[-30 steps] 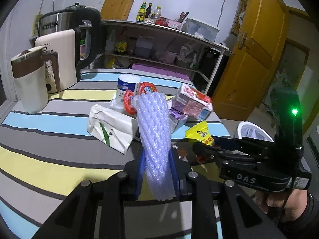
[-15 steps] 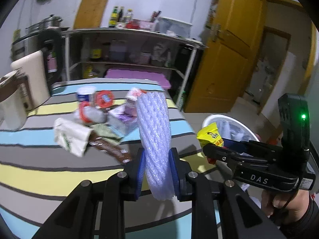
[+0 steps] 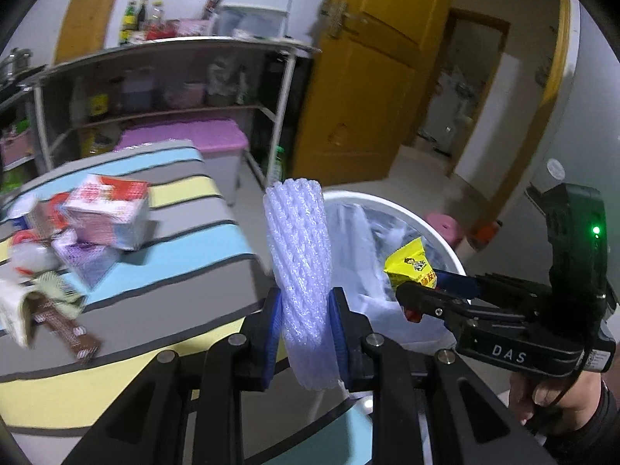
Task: Collect trash
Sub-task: 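Carry both items over the white trash bin and open both tools to drop them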
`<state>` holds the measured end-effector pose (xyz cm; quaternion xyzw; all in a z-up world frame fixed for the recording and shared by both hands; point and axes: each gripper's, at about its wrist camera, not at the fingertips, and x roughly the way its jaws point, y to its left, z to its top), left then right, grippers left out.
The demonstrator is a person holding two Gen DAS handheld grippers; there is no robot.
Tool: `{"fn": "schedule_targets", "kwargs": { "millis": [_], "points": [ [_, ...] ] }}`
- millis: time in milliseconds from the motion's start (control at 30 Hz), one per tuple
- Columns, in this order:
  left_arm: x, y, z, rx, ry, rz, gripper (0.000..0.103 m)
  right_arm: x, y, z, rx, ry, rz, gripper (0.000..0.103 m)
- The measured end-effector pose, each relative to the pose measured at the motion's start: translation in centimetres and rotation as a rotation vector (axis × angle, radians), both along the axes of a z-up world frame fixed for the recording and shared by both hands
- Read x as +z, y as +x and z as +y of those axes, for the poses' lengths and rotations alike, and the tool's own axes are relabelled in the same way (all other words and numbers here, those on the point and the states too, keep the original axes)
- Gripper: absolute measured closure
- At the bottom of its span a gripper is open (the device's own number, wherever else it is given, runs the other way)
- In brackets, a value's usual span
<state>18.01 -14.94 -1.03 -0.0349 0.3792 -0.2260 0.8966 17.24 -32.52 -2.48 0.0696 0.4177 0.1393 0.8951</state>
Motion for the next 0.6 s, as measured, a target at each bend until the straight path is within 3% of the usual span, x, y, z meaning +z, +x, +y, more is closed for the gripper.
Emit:
{"fn": "schedule_targets", "kwargs": {
  "millis": [333,467,600],
  "points": [
    [-2.2,3.0,-4.5,-0.09,0.004,0.063,0.077,-2.2,0.0,-3.9,-0.077,-0.005,0.067,0.059],
    [-2.8,3.7,-4.8,-0.103,-0.005,0.085,0.065,-3.0,0.2,-4.6,-0.092,-0.001,0.089,0.058],
    [-2.9,3.9,-4.9,-0.101,-0.008,0.081,0.06,-3.2,0.2,-4.9,-0.101,0.0,0.093,0.052]
  ]
}}
